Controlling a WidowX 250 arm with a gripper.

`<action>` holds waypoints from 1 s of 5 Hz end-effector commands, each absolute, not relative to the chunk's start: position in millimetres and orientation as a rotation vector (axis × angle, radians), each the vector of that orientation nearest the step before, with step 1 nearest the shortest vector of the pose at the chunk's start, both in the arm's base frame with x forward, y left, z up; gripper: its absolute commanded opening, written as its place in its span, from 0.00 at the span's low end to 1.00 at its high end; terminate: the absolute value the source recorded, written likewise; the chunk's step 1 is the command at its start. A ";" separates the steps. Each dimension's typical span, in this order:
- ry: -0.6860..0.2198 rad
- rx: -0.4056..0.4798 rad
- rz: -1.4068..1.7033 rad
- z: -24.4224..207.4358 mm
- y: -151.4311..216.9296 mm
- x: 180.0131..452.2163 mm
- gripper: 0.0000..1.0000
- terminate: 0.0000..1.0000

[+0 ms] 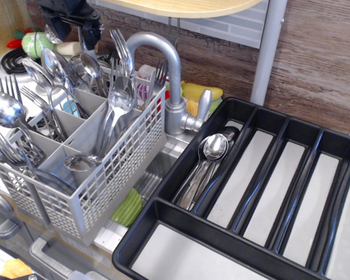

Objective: Put small spoon from basket to tray

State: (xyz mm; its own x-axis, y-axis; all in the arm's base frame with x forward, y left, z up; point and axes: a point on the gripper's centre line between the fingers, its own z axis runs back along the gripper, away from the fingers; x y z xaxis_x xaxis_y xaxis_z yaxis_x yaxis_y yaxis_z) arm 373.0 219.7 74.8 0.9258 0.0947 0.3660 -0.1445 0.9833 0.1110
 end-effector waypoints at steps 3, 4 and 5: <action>-0.375 0.042 0.235 49.2 228.3 371.4 1.00 0.00; -0.387 0.036 0.254 41.1 230.6 374.5 1.00 0.00; -0.412 0.033 0.256 37.6 230.6 377.0 1.00 0.00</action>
